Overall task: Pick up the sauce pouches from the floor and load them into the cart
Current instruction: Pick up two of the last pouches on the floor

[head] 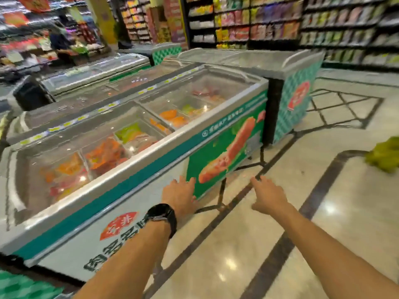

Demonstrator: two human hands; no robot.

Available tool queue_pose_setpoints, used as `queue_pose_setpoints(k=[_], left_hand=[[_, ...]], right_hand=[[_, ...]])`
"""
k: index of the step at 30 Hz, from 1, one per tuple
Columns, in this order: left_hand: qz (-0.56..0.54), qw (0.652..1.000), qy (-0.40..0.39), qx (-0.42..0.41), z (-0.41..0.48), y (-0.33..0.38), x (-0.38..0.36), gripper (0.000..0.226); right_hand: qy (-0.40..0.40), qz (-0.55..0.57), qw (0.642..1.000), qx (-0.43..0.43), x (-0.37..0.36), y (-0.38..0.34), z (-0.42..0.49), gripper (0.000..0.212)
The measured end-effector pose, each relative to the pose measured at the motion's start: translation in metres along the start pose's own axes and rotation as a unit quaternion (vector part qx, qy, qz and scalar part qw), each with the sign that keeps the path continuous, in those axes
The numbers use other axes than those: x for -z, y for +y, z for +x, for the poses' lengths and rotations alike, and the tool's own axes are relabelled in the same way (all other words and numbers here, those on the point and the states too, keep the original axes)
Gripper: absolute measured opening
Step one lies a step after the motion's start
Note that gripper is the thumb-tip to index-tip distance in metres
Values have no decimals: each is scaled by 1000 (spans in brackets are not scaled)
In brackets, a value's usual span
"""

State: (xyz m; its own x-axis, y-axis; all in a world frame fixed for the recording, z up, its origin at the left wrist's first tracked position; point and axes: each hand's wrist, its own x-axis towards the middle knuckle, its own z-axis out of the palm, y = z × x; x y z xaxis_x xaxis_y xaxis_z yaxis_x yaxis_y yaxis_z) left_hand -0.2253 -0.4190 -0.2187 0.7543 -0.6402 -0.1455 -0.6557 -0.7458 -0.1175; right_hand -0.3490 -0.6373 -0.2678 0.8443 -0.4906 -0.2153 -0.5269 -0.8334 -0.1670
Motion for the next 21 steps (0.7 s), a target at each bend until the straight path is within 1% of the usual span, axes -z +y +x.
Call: queue_pose_setpoints(k=[2,4,6,10,14,18,21], left_hand=[[8,998,14,-69,29,41,13,68],[4,992,32,-123,55,79,25,72],[1,985,43,-169,81,114,33,71],[21,963,33,-267,128,170,47,67],[24,943,31,-331,188,216,59,71],[20,921,52,-386,243,246,69,74],[8,902,61,-427,278,265,77,71]], right_hand=[[5,10,998,-58,8,47,-6,78],[12,13,994,-111,16,84,-12,80],[21,12,987,-156,25,114,-17,82],[38,21,970,-237,40,159,-22,79],[53,44,947,-313,47,193,-10,85],[74,54,924,-371,57,212,14,84],[80,72,910,-401,65,220,33,84]])
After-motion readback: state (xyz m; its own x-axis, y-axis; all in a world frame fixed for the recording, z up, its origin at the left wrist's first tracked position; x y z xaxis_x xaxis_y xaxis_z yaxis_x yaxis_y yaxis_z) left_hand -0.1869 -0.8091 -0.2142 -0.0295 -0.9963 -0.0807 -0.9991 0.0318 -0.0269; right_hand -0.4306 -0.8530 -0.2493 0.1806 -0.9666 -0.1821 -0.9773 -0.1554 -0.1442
